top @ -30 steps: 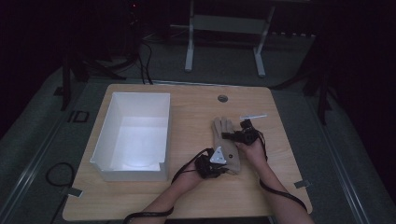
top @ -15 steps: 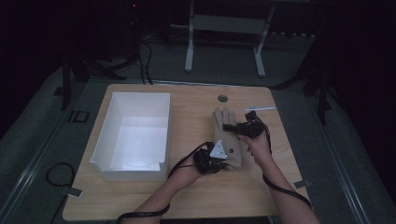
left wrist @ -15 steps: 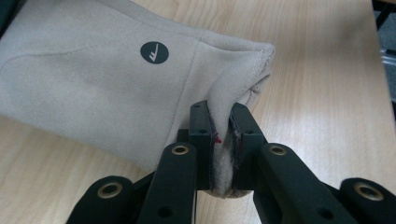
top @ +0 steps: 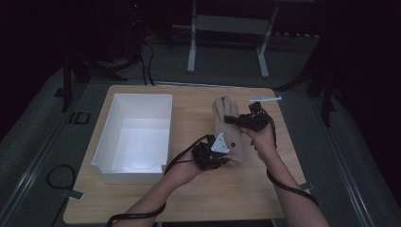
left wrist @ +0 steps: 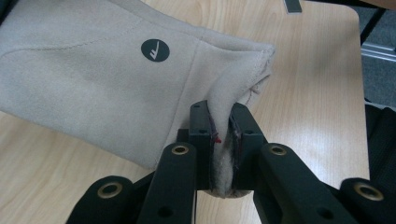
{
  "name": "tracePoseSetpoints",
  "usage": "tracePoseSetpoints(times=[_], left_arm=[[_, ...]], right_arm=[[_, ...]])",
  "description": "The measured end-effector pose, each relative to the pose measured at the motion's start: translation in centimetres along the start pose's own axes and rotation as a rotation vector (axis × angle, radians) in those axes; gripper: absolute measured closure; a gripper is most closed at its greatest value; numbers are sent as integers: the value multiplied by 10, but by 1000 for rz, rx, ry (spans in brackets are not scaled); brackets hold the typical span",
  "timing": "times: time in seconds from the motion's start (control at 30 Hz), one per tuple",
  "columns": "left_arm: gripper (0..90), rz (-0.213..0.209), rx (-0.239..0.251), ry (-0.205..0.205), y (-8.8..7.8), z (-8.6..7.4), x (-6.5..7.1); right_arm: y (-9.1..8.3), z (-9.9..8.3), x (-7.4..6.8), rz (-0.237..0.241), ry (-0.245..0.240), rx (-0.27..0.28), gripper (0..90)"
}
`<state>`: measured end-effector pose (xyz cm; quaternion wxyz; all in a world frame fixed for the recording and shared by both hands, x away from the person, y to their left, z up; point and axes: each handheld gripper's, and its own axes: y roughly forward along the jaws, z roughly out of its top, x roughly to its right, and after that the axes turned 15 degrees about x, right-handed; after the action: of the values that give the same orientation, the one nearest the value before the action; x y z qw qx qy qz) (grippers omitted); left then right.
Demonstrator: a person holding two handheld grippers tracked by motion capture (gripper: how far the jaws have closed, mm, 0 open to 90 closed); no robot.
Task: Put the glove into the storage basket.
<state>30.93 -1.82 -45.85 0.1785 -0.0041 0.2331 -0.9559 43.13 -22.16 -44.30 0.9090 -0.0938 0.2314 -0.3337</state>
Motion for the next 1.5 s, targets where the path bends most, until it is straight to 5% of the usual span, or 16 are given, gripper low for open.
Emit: tracePoseSetpoints(times=[0.47,1.5], left_arm=[[824,46,-14,18,-44,14,-11],[824,167,-15,-16,-140,-14,-30]], right_arm=[[12,31,-29,47,-18,36,648],[93,59,-110,161,-79,4,647]])
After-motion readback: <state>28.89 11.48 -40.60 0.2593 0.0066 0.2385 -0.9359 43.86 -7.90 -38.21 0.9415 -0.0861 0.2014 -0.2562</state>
